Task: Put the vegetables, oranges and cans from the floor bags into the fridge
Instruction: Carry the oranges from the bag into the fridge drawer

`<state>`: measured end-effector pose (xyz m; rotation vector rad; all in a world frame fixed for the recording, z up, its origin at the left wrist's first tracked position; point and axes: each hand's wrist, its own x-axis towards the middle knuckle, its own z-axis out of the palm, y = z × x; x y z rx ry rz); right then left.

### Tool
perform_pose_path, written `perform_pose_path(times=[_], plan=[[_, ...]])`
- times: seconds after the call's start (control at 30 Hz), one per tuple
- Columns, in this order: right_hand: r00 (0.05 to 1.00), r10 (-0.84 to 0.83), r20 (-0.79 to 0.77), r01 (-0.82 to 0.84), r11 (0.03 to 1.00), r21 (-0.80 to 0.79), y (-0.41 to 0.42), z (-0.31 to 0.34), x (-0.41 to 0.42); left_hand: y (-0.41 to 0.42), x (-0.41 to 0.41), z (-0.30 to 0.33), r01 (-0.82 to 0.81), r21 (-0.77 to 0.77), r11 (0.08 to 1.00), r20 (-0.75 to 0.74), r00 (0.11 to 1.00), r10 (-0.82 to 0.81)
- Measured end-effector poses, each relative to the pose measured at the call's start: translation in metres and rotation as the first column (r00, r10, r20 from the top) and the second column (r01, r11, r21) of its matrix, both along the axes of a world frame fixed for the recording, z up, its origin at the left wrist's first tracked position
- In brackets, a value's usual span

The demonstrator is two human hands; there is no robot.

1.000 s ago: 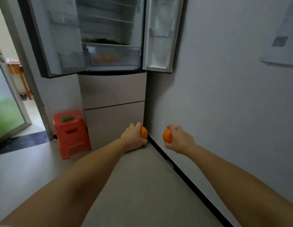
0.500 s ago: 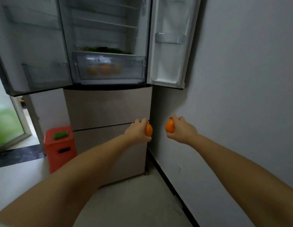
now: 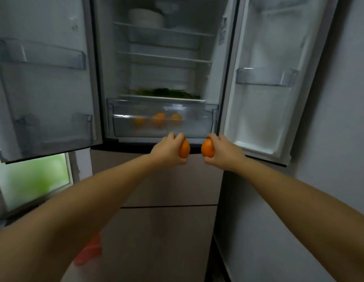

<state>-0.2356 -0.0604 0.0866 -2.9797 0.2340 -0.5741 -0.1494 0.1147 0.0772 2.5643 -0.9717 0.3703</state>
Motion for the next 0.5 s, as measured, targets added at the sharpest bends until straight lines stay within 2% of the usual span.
perform_pose_path(times=[0.13,0.27,0.4,0.5], plan=[[0.991,0.043,0.125,-0.036,0.998,-0.056,-0.027,0.059,0.096,-0.022,0.085,0.064,-0.001,-0.05,0.999,0.188,0.982,0.011],[0.966,0.061,0.251,-0.053,0.998,-0.041,-0.047,0.122,0.183,-0.039,0.171,0.136,-0.015,-0.102,0.995,0.29,0.956,0.044],[0.948,0.065,0.313,-0.077,0.997,0.025,-0.069,0.15,0.26,-0.064,0.25,0.172,-0.023,-0.132,0.991,0.217,0.975,0.052],[0.98,0.053,0.192,-0.062,0.997,0.045,-0.088,0.144,0.315,-0.089,0.3,0.161,-0.036,0.009,0.999,0.131,0.991,0.035]])
